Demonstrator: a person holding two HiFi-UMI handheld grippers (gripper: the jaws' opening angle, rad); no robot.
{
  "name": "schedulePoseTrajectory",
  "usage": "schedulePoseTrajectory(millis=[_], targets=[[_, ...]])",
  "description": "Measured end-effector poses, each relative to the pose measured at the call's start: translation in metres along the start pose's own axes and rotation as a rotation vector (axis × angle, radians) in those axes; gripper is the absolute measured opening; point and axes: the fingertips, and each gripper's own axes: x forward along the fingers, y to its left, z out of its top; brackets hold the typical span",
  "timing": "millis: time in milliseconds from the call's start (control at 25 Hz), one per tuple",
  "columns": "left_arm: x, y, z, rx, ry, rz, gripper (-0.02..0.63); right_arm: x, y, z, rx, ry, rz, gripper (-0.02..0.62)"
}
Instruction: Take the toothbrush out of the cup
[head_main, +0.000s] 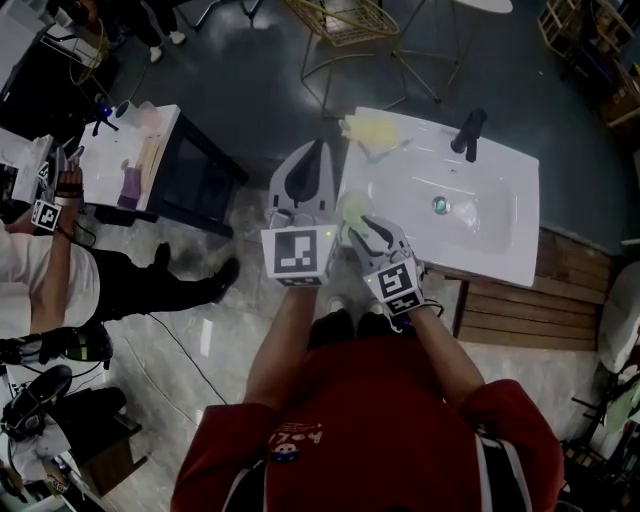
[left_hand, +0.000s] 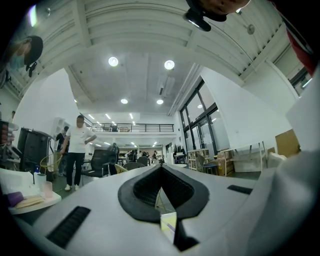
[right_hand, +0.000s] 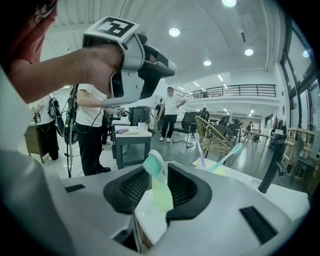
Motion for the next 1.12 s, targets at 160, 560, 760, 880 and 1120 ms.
schedulePoseTrajectory(millis=[160, 560, 760, 880, 1120], targets=[[0.001, 0.001, -0.002, -0.002, 0.007, -0.001, 0.028, 0.001, -0.004, 0.002, -0.008, -0.001, -0.028, 0.085], [-0.002, 0.004, -0.002, -0.004, 0.001, 0.003, 0.028, -0.001, -0.008, 0.005, -0.022, -0.014, -0.052, 0.054], [-0.004, 0.005, 0.002, -0.001, -0.006, 0.004, 0.028, -0.007, -0.010, 0.017, -0.025, -0.036, -0.064, 0.054], [-0.004, 0.005, 0.004, -0.001, -0.011, 0.003, 0.028, -0.014, -0.016, 0.033, -0.021, -0.072, -0.079, 0.054], [-0.005, 0.002, 0.007, -0.002, -0.021, -0.002, 0.028, -0.032, -0.032, 0.071, 0.002, -0.164, -0.124, 0.054]])
